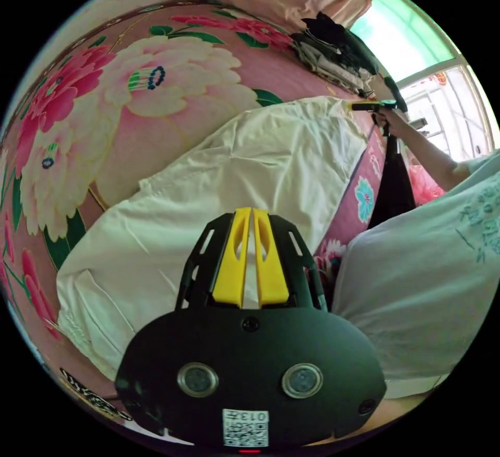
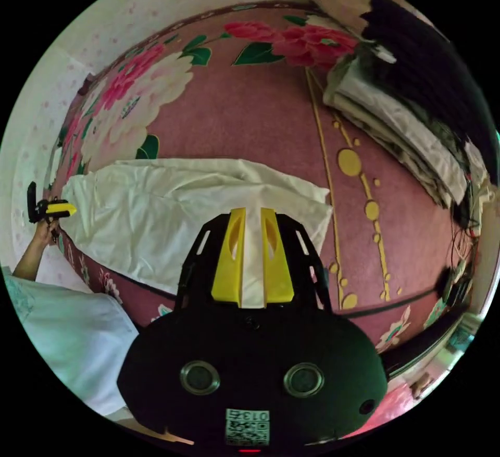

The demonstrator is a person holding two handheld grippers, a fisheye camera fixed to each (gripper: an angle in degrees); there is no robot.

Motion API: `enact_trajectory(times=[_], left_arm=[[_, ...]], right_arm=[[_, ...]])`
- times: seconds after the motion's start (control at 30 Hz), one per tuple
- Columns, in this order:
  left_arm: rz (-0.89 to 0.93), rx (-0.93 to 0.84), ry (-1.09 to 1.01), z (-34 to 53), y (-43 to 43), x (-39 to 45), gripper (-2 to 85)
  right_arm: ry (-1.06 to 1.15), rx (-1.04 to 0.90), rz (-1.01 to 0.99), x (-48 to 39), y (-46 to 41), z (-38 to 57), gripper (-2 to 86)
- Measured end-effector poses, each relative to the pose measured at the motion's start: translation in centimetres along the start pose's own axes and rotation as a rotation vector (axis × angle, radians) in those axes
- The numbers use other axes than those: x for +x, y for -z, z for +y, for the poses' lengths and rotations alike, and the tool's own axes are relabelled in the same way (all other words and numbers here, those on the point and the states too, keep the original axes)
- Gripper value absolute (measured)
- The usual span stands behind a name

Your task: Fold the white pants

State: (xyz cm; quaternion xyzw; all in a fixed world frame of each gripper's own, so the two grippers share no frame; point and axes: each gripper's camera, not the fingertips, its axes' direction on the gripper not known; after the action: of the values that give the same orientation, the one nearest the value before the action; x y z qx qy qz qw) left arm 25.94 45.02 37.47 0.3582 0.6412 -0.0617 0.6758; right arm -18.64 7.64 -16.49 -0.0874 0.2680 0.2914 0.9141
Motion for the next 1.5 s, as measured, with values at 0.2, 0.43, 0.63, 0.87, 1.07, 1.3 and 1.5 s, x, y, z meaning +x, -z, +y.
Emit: enact_trajectory(times=[0.2,0.43,0.63,0.87,1.07,1.3,1.5], left_arm=[[-0.239,-0.147,0.043,-2.9,-2.8,-0.9,0.7],[-0.226,0.003,-0.269,-8.3,-3.0,5.1,7.6],[-0.248,-0.157,-0.366,-12.5,-7.1,7.6,4.4],[-0.294,-0.025,-0.328,-10.0,-5.6,8.7,0.8],[-0.222,0.057,-0.135,-8.6,-5.5,7.7,0.5],[-0.219,0.103,-0.099,-3.6,-2.3,7.8,0.7],[-0.633,0.045,0.212,10.0,3.4,3.2,0.7]], right_arm=[[0.049,-0.129,0.173,-2.5,-0.9,-4.2,3.4],[0.175,0.059,0.217,-4.6,7.1,-2.5,9.3],[0.223,-0.135,0.254,-6.4,5.4,-4.3,4.3],[0.203,-0.022,0.330,-10.0,9.5,-4.6,0.7],[0.027,0.048,0.256,-10.0,10.9,-4.8,0.7],[0.008,-0.019,0.247,-12.6,14.1,-5.0,6.3],[-0.040,0.245,0.292,-18.2,23.9,-1.7,6.9]])
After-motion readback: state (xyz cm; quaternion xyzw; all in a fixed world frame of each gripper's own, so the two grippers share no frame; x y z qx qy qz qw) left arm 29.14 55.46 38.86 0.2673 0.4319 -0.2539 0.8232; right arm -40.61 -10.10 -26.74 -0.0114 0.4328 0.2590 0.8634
